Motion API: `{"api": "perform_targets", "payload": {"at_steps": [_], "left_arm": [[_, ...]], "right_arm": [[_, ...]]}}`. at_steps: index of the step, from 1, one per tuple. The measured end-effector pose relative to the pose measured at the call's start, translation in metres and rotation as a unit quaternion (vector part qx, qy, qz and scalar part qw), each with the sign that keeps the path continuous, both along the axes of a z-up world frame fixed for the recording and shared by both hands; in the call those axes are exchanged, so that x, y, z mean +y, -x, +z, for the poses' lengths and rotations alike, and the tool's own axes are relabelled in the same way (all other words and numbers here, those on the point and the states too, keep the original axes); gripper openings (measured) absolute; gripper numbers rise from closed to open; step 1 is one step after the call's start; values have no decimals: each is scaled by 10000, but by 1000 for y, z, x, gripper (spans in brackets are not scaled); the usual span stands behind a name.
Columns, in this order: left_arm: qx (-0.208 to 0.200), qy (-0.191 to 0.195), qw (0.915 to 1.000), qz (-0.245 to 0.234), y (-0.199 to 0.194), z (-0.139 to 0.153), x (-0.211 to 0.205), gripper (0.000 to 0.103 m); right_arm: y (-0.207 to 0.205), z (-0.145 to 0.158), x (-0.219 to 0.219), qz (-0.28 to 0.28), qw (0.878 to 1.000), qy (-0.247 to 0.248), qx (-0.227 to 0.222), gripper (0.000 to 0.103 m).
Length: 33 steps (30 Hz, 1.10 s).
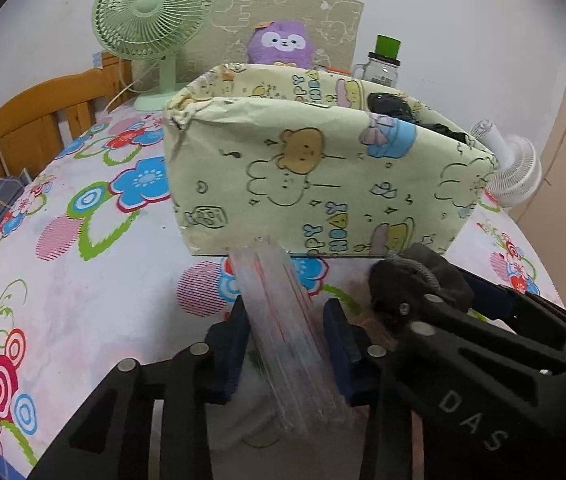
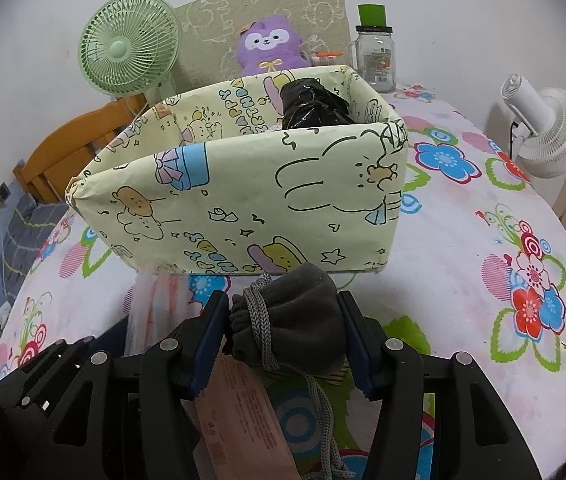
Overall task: Organize soft objects
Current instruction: 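Grasp the grey drawstring pouch with the right gripper while the left gripper grasps the clear straw bag, then carry the grey pouch and clear straw bag over the fabric box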
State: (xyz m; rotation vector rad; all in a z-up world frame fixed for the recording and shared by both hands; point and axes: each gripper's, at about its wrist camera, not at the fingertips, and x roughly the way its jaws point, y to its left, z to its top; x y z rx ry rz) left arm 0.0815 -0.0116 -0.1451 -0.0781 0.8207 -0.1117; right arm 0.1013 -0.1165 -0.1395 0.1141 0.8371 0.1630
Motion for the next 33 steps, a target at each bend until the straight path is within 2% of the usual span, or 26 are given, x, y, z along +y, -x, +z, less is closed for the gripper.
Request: {"api": "perform_targets", "payload": {"at_steps": [6,33], "left_arm": [[-71,-22,9999,-85,3,5,-4,30],[-630,-88,9977,-225,33,49,-19,29]], "right_arm": [[3,2,-2,-8,10000,-19,-42,58],[41,50,-10,-94,9976,-109,-679,59]]}}
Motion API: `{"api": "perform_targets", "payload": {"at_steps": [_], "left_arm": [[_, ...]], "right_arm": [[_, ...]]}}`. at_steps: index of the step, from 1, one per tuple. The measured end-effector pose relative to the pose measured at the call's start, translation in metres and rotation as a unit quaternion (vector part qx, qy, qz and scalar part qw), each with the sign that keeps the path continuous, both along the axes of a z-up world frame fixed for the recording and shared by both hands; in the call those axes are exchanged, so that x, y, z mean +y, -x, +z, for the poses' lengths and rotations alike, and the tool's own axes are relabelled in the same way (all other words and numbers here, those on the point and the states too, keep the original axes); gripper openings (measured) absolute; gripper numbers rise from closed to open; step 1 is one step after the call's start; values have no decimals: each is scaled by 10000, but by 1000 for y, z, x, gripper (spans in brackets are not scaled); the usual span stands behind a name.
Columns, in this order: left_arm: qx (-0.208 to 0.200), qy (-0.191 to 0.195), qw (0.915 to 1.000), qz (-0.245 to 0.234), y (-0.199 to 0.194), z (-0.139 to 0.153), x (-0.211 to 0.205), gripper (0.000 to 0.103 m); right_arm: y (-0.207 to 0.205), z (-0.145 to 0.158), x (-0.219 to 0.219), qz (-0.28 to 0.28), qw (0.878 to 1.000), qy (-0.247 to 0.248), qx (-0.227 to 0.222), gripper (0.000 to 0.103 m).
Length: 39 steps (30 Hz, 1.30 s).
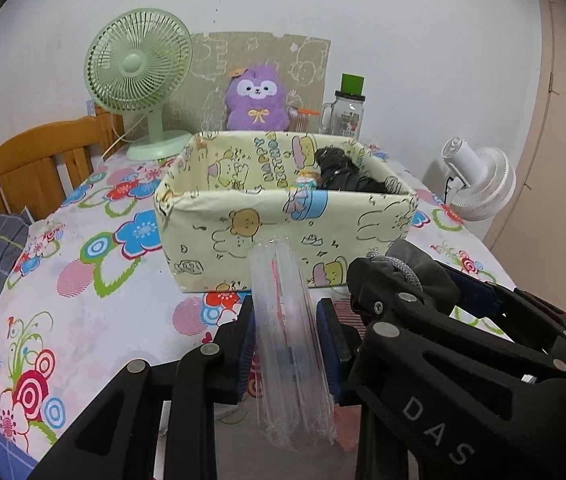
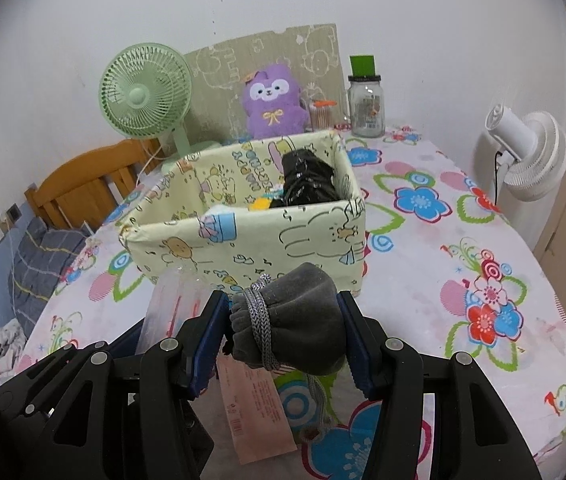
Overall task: Organize soft objects
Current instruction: 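Carry the grey pouch and clear straw bag over the fabric box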
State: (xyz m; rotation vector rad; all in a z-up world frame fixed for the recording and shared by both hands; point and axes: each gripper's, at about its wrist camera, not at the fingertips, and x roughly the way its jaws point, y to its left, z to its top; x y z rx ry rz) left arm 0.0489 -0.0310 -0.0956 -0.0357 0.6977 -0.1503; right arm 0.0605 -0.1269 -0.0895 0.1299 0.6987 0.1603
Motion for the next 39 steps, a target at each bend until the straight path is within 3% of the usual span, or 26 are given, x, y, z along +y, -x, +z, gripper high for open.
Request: {"api": "perform_targets", "payload": {"at_steps": [18,39], "left_arm": [[-404,-137,9991,-46,5,36,-6,29],[-643,-182,9978,5,-26,60,1,30]], "right_arm": [[7,37,-3,-33,9993,66,-377,59],[-29,61,6,155,9979,131,-610,59]]}}
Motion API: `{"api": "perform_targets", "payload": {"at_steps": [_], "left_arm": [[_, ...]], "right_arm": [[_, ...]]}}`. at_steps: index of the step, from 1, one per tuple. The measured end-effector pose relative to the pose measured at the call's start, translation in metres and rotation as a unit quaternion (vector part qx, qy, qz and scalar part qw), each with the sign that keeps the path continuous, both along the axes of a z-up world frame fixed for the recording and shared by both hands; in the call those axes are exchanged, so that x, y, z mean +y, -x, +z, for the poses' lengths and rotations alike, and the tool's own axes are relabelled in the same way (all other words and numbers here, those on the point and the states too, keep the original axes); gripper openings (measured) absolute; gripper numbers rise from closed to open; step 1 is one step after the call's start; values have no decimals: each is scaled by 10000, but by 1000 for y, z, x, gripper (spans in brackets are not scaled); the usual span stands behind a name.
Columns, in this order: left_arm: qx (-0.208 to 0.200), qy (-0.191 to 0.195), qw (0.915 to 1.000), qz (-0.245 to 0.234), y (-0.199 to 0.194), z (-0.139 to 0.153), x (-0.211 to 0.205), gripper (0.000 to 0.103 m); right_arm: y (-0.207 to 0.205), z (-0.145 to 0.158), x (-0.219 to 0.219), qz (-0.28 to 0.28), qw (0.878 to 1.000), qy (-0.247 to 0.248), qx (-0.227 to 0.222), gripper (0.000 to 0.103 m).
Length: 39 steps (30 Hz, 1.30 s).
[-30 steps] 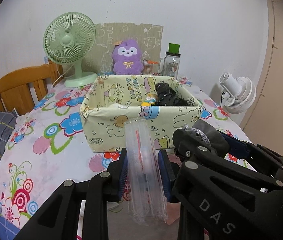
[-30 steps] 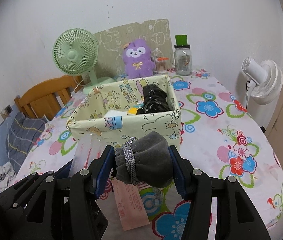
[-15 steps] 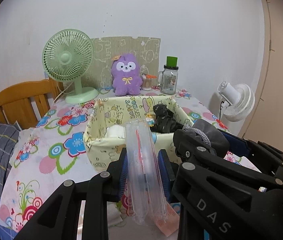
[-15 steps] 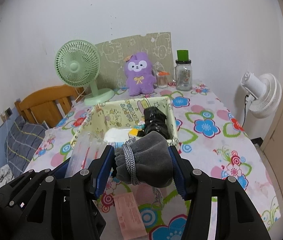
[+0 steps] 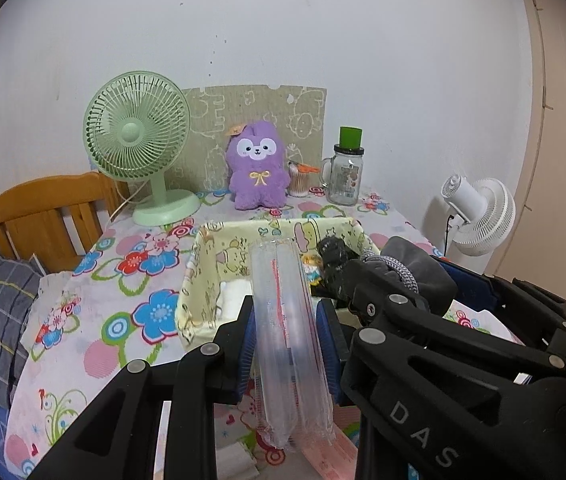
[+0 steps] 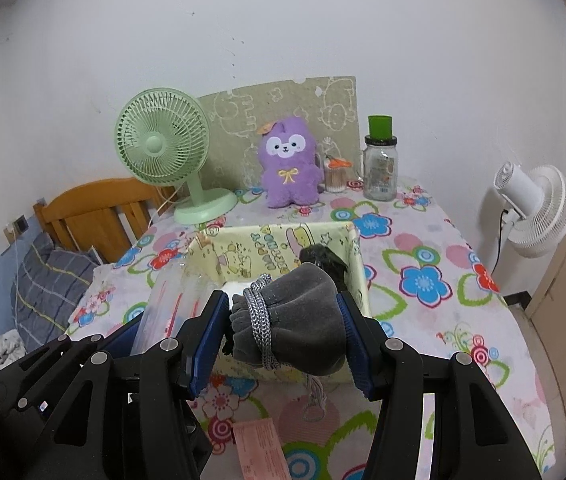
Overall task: Organize soft objects
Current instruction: 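Carry the grey pouch and clear straw bag over the fabric box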
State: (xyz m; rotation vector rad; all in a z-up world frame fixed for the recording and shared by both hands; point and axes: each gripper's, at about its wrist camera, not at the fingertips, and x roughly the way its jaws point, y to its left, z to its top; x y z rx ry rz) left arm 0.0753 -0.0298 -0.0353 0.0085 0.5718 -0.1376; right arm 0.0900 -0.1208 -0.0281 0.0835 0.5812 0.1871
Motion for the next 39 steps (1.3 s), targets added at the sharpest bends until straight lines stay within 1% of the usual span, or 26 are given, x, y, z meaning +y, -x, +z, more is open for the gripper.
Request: {"api": "perform_targets", "payload": {"at_steps": [21,39], "left_arm": [[80,-26,10000,53,-43,2,7,30],[281,-40,9995,99,-83,-12,13,30]], "right_arm": [[-46,1,8,99,9999,13,82,59],[-91,-12,16,256,9993,7,262,59]]}}
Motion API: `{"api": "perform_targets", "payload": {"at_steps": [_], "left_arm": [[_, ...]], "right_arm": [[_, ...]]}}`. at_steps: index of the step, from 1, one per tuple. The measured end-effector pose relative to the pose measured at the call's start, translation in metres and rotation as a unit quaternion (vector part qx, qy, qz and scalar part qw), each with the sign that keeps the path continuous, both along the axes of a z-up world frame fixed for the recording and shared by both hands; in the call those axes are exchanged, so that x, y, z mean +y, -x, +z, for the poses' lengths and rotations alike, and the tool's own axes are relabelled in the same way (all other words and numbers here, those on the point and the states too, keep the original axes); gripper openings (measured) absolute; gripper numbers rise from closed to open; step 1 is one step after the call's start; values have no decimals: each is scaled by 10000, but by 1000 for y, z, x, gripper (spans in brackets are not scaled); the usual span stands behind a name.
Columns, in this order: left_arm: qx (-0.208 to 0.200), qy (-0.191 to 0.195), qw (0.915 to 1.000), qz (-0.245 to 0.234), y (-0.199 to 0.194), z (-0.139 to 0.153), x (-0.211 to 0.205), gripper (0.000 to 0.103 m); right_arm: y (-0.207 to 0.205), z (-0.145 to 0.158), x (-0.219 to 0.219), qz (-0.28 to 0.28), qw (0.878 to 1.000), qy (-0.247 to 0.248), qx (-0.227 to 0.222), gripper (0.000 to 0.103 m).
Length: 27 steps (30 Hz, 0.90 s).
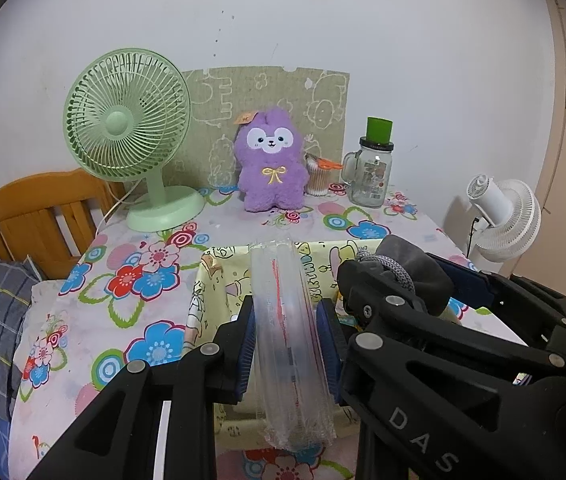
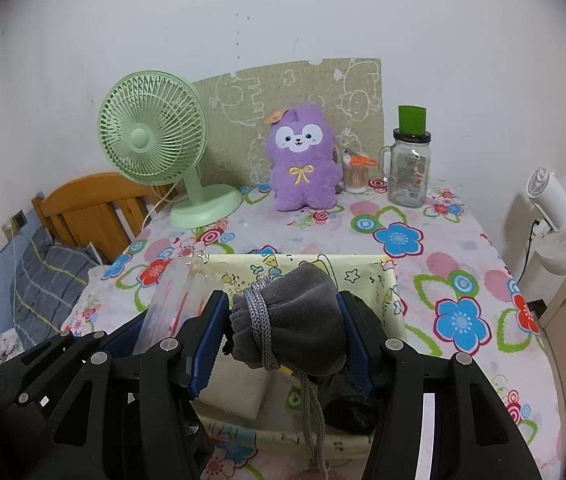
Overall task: Organize soft objects
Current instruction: 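Carry the grey pouch and clear straw bag over the fabric box, then lower the pouch and straw bag into the fabric box and open both grippers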
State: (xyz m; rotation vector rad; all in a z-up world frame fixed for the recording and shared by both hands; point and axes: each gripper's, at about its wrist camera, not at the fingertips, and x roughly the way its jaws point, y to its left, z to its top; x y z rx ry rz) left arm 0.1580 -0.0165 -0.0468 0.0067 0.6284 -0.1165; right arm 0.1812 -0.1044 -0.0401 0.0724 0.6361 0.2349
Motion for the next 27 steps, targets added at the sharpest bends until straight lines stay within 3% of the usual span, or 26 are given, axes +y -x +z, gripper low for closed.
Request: {"api": "perform_targets", "payload": {"at_steps": [8,13,17,27], "left_arm": [[126,22,9999,-39,-18,-8,2,30],[188,91,9998,11,-26,-13,6,42],[221,29,9996,186,-31,-17,10,60],[417,19,9990,184,-39,-25,15,67]], "right_arm": [[-17,-9,2,54,9999,-86,101,58],[-25,-13,5,144,9997,-99,155,58],[-30,-16,10,158,9997,-27,177,58],[-38,-22,15,198,9995,96,235,63]]}}
